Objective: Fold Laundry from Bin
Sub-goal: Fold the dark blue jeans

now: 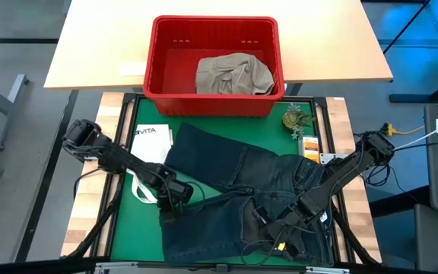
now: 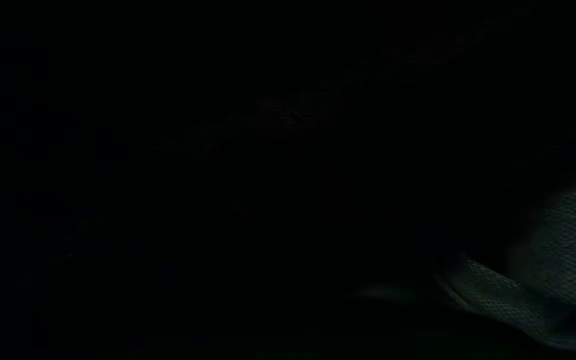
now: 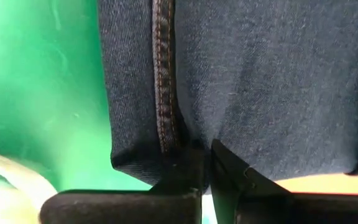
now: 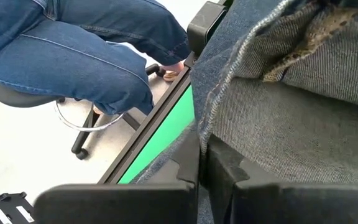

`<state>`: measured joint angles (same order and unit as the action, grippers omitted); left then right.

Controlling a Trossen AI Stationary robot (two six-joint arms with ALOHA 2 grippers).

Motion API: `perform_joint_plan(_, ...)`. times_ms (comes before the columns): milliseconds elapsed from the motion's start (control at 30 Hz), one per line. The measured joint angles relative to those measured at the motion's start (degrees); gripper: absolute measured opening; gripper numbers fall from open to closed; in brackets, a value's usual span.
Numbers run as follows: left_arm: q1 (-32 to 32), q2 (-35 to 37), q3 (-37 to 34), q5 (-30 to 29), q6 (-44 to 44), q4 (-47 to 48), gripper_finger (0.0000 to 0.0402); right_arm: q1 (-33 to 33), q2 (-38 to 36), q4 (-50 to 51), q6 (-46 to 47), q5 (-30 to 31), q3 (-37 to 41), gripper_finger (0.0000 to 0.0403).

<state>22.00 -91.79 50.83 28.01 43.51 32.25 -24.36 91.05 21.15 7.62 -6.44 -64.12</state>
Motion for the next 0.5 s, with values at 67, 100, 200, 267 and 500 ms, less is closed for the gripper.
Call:
perform_joint_plan(67,1.2,0.8,0.0,-0.5,1.2,0.3,0.0005,0.0,0.0,0.0,0.0,0.2,0.0,0.0017)
perform_joint_plan(100,1.8,1.4,0.0,-1.1,1.7,0.3,0.0005,0.0,0.0,0.0,0.0,0.2,0.0,0.0017)
perform_joint_plan(200,4.1,3.6,0.0,-4.4,4.1,1.1,0.0003,0.0,0.0,-0.1,0.0,0.2,0.0,0.0017)
perform_joint_plan(267,5.7,5.6,0.0,-8.2,6.1,1.9,0.0003,0.0,0.0,0.0,0.0,0.2,0.0,0.0017)
perform_joint_plan(500,11.7,9.2,0.0,-17.2,14.9,5.7,0.0001,0.0,0.0,-0.1,-0.1,3.2,0.0,0.0017)
